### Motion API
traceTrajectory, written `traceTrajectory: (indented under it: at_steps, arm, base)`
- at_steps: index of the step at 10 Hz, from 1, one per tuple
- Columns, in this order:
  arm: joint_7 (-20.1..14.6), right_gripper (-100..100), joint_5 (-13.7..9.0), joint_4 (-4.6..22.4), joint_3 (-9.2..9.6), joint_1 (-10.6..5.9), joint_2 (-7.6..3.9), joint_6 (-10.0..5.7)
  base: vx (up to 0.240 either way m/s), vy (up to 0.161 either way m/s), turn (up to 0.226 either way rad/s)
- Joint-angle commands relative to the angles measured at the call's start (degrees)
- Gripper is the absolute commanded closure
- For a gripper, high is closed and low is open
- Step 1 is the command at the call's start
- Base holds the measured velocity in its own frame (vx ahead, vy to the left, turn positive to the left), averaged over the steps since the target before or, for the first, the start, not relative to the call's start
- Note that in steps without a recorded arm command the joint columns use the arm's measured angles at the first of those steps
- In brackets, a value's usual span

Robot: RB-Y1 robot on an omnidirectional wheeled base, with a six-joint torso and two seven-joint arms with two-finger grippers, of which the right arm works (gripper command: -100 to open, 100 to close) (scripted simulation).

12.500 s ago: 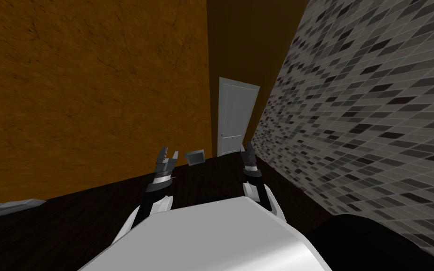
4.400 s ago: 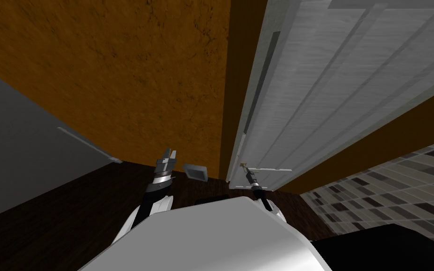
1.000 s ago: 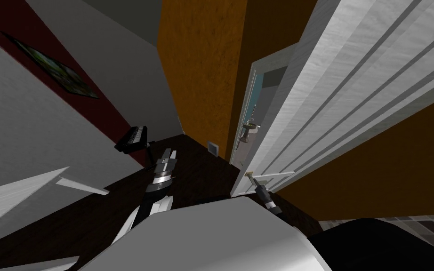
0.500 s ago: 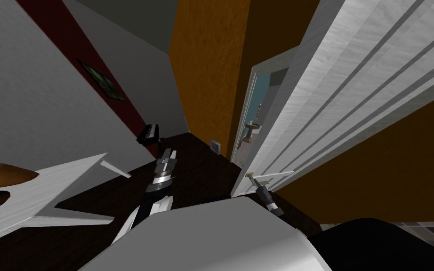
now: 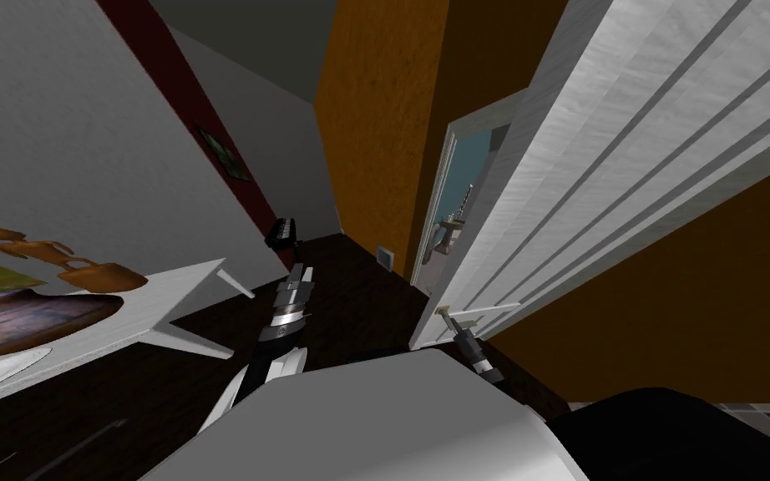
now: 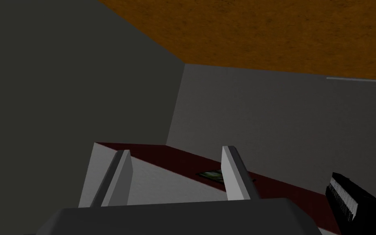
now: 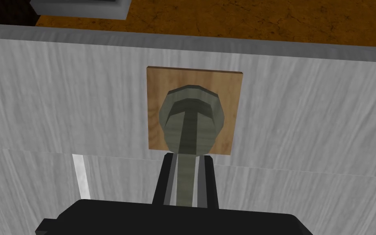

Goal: Pull the door open

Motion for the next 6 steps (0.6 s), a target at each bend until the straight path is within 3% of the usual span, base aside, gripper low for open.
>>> traceTrajectory:
  at_steps: [1, 6]
  arm:
    - [-0.13, 100, 0.03, 0.73, -0.03, -0.13, -0.21, -0.53]
    - [-0.43, 100, 0.21, 2.49, 0.04, -0.95, -0.6, -1.75]
  base:
    - [-0.21, -0.096, 0.157]
    - [-0.206, -0.056, 0.156]
